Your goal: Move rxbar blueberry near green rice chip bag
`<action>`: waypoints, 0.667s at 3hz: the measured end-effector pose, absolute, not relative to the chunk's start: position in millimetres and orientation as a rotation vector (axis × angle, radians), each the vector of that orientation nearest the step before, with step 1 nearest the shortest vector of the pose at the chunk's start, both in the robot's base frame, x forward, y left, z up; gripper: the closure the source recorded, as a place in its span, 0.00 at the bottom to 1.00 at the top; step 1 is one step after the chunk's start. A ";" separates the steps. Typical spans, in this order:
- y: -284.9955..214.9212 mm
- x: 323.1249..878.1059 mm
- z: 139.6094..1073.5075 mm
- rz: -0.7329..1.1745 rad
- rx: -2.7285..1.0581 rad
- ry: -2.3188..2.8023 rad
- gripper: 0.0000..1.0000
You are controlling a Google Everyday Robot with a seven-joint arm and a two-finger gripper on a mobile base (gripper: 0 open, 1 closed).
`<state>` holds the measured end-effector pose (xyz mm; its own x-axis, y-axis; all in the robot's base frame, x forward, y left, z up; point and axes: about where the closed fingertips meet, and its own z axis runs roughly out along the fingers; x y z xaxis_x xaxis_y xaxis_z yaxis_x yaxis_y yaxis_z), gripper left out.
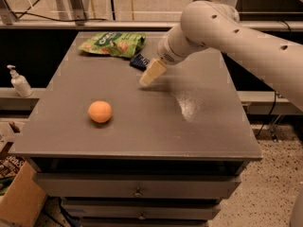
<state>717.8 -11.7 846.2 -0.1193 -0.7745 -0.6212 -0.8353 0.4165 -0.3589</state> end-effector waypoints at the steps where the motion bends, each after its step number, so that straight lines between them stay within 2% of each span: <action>1: -45.8 711.8 846.6 0.207 -1.295 1.948 0.00; 2: -93.8 707.6 846.8 0.320 -1.186 1.996 0.00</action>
Offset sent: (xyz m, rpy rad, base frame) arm -0.0148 -0.1527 0.0060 0.3181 0.2014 -0.1612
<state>707.6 -93.8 846.8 -0.2632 -0.6338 -0.7274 -0.8295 0.5336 -0.1648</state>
